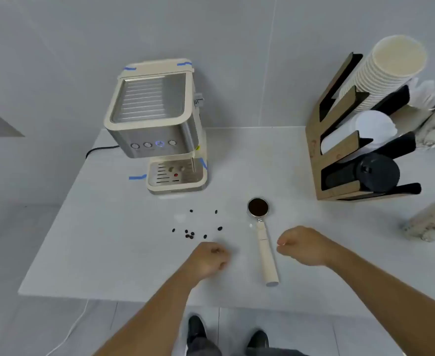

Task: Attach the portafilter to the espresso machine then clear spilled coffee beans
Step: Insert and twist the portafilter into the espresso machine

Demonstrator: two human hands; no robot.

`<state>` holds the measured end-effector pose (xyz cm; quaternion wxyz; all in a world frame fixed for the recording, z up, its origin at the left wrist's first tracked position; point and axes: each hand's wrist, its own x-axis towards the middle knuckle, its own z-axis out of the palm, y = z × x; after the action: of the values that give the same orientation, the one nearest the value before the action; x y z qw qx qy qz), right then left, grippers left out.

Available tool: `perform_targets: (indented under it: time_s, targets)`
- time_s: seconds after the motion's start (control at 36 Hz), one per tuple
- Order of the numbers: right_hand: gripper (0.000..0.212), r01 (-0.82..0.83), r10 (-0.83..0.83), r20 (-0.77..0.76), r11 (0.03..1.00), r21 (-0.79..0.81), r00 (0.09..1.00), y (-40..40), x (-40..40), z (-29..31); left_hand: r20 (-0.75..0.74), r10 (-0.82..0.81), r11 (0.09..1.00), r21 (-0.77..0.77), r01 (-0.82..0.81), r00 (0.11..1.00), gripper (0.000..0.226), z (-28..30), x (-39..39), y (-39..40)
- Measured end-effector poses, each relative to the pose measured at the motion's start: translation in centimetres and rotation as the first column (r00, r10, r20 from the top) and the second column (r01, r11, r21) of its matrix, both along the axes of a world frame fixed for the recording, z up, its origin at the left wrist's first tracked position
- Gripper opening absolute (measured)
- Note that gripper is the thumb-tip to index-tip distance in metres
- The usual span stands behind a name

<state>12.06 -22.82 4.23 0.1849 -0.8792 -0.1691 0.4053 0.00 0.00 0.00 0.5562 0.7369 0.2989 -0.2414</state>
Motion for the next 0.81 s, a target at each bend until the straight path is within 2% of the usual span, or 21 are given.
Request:
perform_targets:
  time_s: [0.19, 0.31, 0.47, 0.58, 0.81]
  targets:
    - [0.039, 0.228, -0.224, -0.050, 0.971, 0.068, 0.973, -0.5, -1.8, -2.6, 0.038, 0.121, 0.992, -0.053, -0.118, 0.992, 0.026, -0.6, 1.7, -3.8]
    - [0.039, 0.276, -0.274, -0.048, 0.959, 0.058, 0.961, -0.3, -2.7, -3.3, 0.039, 0.168, 0.985, -0.047, -0.167, 0.985, 0.013, -1.2, 2.6, -5.2]
    - [0.036, 0.262, -0.262, -0.022, 0.965, 0.006, 0.965, 0.1, -3.9, -4.0, 0.088, 0.198, 0.980, -0.015, -0.197, 0.976, 0.016, -1.8, 3.6, -6.9]
    - [0.021, 0.270, -0.268, -0.049, 0.962, 0.038, 0.962, 0.5, -4.4, -4.2, 0.093, 0.252, 0.968, -0.035, -0.250, 0.963, 0.014, -2.0, 4.4, -7.6]
    - [0.015, 0.335, -0.326, -0.110, 0.939, 0.073, 0.939, 0.9, -4.6, -4.4, 0.051, 0.291, 0.955, -0.071, -0.287, 0.955, 0.012, -1.7, 5.1, -8.0]
